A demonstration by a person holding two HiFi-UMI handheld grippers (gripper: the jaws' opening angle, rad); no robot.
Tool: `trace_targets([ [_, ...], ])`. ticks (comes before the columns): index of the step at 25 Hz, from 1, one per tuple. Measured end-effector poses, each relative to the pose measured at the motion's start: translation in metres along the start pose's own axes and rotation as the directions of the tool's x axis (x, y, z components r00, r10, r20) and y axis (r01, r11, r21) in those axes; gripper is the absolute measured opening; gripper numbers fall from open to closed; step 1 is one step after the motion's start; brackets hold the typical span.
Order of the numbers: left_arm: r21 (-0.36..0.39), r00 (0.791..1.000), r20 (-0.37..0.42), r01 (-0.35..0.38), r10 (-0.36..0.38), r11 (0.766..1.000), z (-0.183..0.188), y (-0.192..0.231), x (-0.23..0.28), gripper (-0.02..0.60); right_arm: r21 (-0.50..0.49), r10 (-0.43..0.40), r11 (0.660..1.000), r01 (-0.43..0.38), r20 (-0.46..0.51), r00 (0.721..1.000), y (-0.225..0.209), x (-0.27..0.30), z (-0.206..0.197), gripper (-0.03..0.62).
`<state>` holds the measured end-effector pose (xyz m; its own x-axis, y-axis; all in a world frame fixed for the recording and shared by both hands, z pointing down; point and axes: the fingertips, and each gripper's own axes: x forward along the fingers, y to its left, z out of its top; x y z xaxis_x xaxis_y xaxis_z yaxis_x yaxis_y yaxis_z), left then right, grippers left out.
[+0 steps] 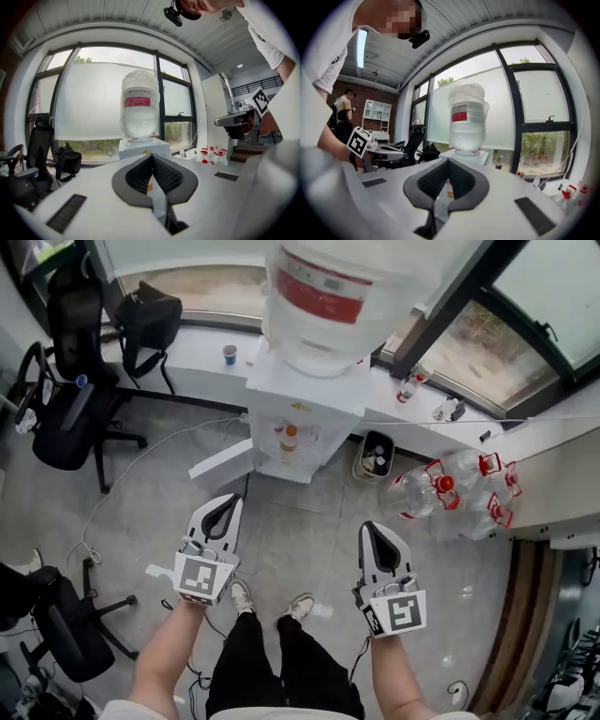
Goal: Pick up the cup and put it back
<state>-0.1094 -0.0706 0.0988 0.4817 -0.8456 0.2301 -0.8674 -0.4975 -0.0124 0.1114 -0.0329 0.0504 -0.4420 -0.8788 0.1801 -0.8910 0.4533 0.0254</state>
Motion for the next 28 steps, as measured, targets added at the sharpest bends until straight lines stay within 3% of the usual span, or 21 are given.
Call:
trace_targets([
  [4, 0.006, 1.000, 0.008, -0.020, 0.020, 1.000, 0.041, 0.005, -0.033, 0.023, 0.014, -0.058, 0.998, 0.058, 0.023, 0.998, -0.013, -0.029, 0.036, 0.020],
  [8, 0.025, 0.998, 0.042, -0.054, 0.053, 0.998, 0.083, 0.013, -0.062, 0.023, 0.007, -0.056, 0.998, 0.056, 0.060, 0.997, -0.019, -0.047, 0.069, 0.020],
  [17, 0.141, 0.987, 0.142, -0.090, 0.070, 0.986, 0.169, 0.024, -0.114, 0.023, -0.068, -0.089, 0.993, 0.099, 0.143, 0.986, -0.045, -0.068, 0.130, 0.020],
  [21, 0.111, 0.978, 0.192, -0.101, 0.078, 0.989, 0.189, 0.027, -0.145, 0.023, -0.071, -0.113, 0.989, 0.126, 0.161, 0.980, -0.058, -0.077, 0.147, 0.020],
  [28, 0.093, 0.958, 0.241, -0.182, 0.155, 0.979, 0.211, 0.036, -0.198, 0.023, -0.048, -0.204, 0.975, 0.215, 0.165, 0.965, -0.093, -0.107, 0.155, 0.020],
])
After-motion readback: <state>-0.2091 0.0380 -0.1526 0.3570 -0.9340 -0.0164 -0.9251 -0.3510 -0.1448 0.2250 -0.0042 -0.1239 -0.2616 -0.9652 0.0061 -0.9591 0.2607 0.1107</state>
